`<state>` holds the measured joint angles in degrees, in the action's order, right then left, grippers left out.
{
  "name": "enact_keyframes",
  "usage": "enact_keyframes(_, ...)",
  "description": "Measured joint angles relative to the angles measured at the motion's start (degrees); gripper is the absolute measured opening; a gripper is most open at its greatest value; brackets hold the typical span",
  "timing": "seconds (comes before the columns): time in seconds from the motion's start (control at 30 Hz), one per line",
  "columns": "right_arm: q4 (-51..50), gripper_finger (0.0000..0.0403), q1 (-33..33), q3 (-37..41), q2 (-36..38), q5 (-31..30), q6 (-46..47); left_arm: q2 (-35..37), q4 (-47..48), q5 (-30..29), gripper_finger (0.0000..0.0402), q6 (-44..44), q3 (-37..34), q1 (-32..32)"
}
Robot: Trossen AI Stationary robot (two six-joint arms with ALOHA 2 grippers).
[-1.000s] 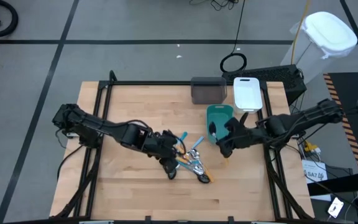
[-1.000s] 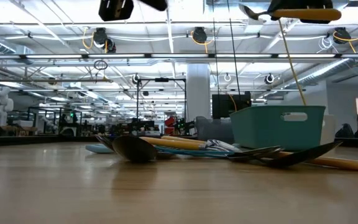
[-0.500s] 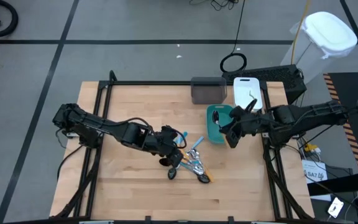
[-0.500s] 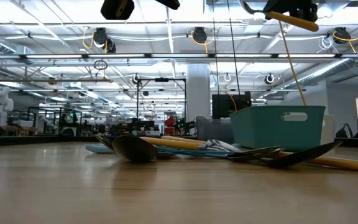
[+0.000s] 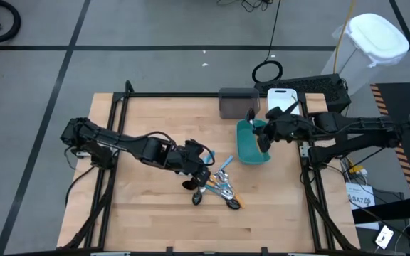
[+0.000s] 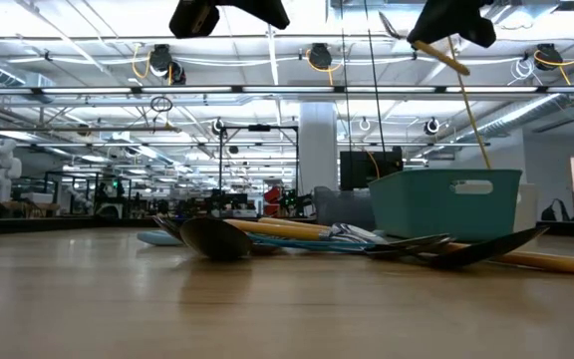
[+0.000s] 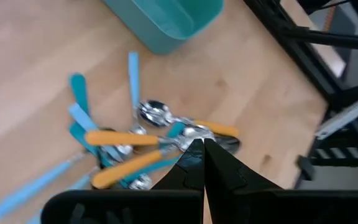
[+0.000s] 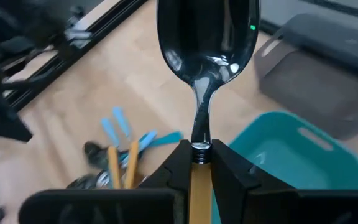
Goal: Sort silverware by color (type)
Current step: Put the orange spoon into the black bin
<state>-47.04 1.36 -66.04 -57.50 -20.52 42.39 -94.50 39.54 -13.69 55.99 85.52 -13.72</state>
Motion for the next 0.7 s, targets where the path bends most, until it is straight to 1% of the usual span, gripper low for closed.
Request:
enact_keyframes(0.13,0.03,0.0034,-2.52,0.0,-0.06,-0.63,-0.09,0.0,1.72,-0.68,0.0001,-4.41,0.0,1.35)
enact_keyframes(0.3,0.22,0.0034,-4.42,0.0,-0.04,-0.59,3.57,0.0,3.84,-0.67,0.0001,-9.66,0.0,3.67)
enact_keyframes(0.43,2.17,0.0034,-5.26,0.0,-0.04,-0.52,7.47,0.0,3.92,2.22,0.0001,-15.63,0.0,5.53)
enact_keyframes(0.57,5.39,0.0034,-6.11,0.0,-0.04,-0.63,7.95,0.0,3.96,5.45,0.0001,-20.61,0.0,6.95)
enact_keyframes(0.7,7.97,0.0034,-7.3,0.0,-0.04,-0.7,8.82,0.0,3.96,5.7,0.0001,-21.61,0.0,7.68)
